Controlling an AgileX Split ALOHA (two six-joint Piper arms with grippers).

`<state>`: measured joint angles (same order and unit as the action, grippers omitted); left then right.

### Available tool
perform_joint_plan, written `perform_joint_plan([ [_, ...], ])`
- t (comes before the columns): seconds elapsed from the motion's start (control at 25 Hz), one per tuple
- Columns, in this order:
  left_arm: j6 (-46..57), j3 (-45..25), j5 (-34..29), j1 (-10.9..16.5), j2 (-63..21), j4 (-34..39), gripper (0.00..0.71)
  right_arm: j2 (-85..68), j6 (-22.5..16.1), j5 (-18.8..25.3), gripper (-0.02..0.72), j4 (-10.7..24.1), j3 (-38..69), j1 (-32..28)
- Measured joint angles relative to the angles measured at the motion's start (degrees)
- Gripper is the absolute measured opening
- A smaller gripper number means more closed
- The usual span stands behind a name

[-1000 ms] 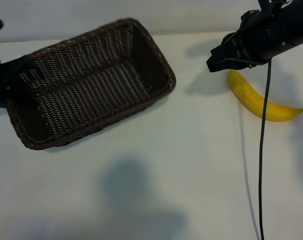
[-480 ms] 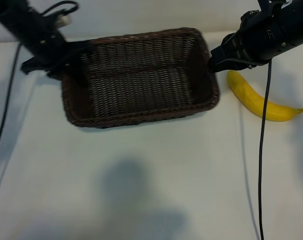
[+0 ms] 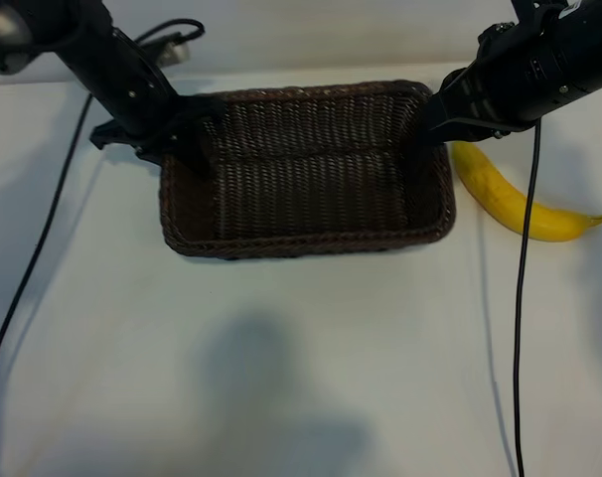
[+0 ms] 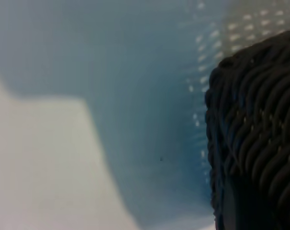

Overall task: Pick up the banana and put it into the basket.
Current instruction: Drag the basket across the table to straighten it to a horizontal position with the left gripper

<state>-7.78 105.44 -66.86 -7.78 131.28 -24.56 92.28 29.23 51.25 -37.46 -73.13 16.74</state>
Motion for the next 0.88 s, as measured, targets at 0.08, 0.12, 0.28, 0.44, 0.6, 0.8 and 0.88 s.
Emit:
perform_joint_plan([
  [0.08, -0.56, 0.00, -0.30, -0.58, 0.40, -0.86, 0.178, 0.00, 0.00, 0.00, 0.248, 0.00, 0.00, 0.00],
  [0.12, -0.61, 0.00, 0.19, -0.79, 0.52, -1.02, 0.178, 0.00, 0.00, 0.00, 0.248, 0.00, 0.00, 0.00],
  [0.28, -0.68, 0.00, 0.19, -0.99, 0.52, -1.54, 0.178, 0.00, 0.00, 0.00, 0.248, 0.00, 0.00, 0.00],
  [0.44, -0.75, 0.00, 0.19, -1.36, 0.52, -1.55, 0.178, 0.00, 0.00, 0.00, 0.248, -0.07, 0.00, 0.00],
  [0.6, -0.85, 0.00, 0.19, -2.26, 0.52, -1.55, 0.178, 0.00, 0.00, 0.07, 0.248, -0.12, 0.00, 0.00],
  [0.8, -0.71, 0.00, 0.19, -2.69, 0.52, -1.55, 0.178, 0.00, 0.00, 0.07, 0.248, -0.12, 0.00, 0.00],
  [0.88, -0.34, 0.00, 0.19, -2.83, 0.52, -1.55, 0.178, 0.00, 0.00, 0.07, 0.248, -0.12, 0.00, 0.00],
])
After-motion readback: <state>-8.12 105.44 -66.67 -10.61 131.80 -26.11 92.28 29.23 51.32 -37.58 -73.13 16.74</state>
